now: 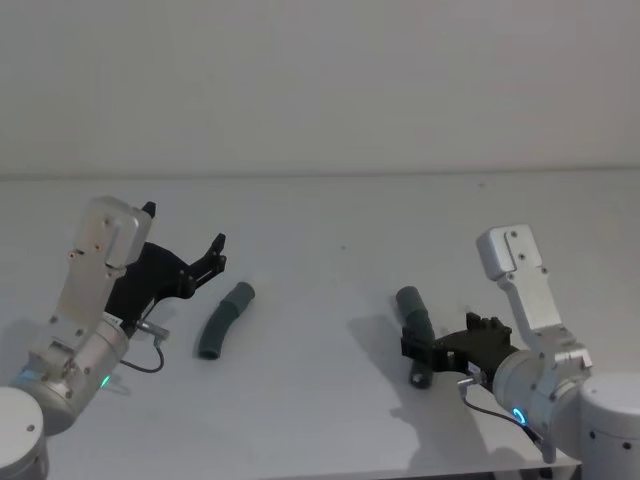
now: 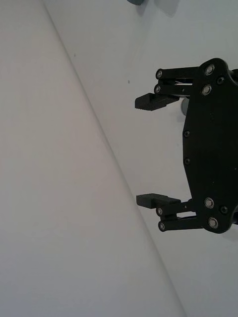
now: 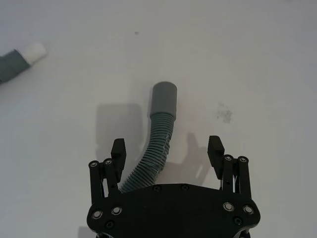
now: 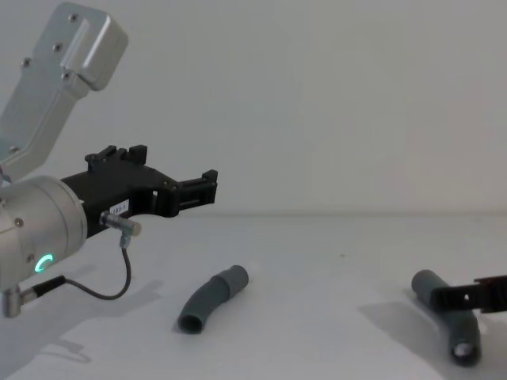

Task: Use both hands to pick up one end of the pipe from the table, align the ends, and insert them.

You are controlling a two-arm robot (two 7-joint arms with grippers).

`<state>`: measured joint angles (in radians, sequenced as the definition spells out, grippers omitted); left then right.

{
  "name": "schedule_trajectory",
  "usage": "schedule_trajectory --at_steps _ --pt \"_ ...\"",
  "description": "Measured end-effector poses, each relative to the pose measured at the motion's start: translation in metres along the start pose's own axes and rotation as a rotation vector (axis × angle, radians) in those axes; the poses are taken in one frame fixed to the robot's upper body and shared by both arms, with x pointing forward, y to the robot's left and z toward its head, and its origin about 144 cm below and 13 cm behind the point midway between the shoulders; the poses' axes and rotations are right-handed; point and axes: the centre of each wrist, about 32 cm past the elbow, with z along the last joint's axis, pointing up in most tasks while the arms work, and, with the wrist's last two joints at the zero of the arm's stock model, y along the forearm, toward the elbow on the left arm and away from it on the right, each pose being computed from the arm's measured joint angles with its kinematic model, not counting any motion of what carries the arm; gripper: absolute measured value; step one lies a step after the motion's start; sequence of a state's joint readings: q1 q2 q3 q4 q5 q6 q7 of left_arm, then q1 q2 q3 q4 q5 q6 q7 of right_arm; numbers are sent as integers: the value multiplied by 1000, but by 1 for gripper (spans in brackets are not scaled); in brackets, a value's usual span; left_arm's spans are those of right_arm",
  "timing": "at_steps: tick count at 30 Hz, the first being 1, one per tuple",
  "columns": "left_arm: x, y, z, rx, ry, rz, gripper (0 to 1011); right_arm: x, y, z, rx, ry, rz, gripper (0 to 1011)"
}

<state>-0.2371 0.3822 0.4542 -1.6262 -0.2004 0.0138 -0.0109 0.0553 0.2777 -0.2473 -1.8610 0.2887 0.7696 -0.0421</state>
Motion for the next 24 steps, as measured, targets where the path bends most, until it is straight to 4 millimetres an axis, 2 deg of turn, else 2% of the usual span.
schedule_trajectory --at_steps 24 --pt "0 0 0 0 0 0 1001 5 30 5 -86 -11 -27 1001"
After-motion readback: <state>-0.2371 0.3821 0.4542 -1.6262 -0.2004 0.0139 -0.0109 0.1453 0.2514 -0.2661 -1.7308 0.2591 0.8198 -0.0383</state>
